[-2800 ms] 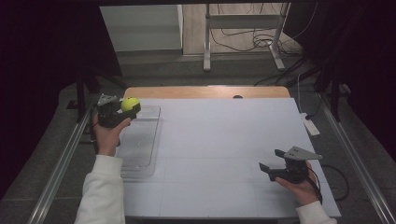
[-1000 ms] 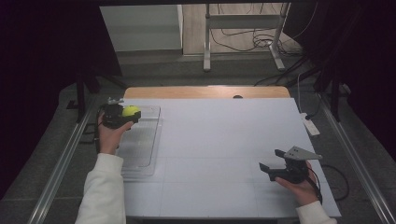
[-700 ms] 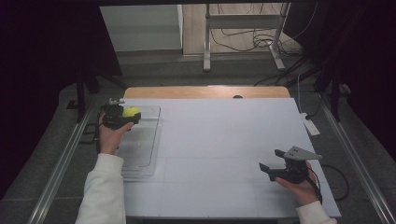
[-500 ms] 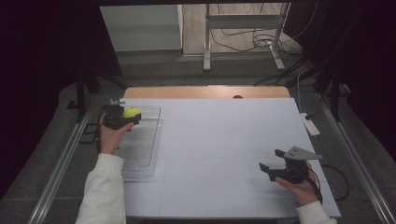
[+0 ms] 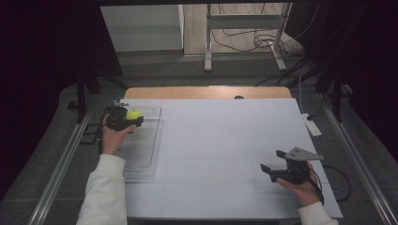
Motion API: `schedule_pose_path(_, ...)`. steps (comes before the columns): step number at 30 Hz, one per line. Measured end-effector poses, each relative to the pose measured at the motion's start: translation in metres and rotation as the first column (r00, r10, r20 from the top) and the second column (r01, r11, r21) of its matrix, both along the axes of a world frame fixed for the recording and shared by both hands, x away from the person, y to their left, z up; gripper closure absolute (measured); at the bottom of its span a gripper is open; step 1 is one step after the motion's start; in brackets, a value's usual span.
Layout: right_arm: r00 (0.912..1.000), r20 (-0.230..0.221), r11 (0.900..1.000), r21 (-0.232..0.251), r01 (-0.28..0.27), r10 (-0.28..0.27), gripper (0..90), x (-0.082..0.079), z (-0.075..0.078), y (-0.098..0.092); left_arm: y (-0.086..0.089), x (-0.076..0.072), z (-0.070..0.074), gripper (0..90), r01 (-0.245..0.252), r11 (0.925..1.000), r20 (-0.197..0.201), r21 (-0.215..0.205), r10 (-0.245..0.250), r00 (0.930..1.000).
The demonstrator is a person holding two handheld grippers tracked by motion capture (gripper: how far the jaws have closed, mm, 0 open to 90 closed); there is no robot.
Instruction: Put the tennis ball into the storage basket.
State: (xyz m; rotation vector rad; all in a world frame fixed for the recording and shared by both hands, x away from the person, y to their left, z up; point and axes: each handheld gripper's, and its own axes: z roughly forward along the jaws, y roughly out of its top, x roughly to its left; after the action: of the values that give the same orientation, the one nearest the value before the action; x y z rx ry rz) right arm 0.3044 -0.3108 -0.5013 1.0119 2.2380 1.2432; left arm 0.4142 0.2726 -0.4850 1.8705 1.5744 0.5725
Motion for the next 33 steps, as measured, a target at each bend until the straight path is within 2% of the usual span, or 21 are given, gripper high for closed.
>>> schedule_pose_path(17,1.0000,-0.001,1.000,0.001,-0.001,0.001,14.0,0.000,-0.001,0.000,-0.004,0.006,-0.009,26.7,-0.008,0.9981,-0.029,0.061,0.010,0.9995)
schedule_pose_path(22,1.0000,-0.001,1.000,0.001,0.000,0.000,14.0,0.000,-0.001,0.000,-0.006,0.008,-0.012,26.6,-0.010,0.9957,-0.041,0.092,0.014,0.9991)
schedule_pose_path(33,1.0000,-0.002,1.000,0.001,-0.001,0.001,14.0,0.001,-0.001,0.000,-0.009,0.010,-0.017,26.4,-0.009,0.9922,-0.068,0.124,0.017,0.9975)
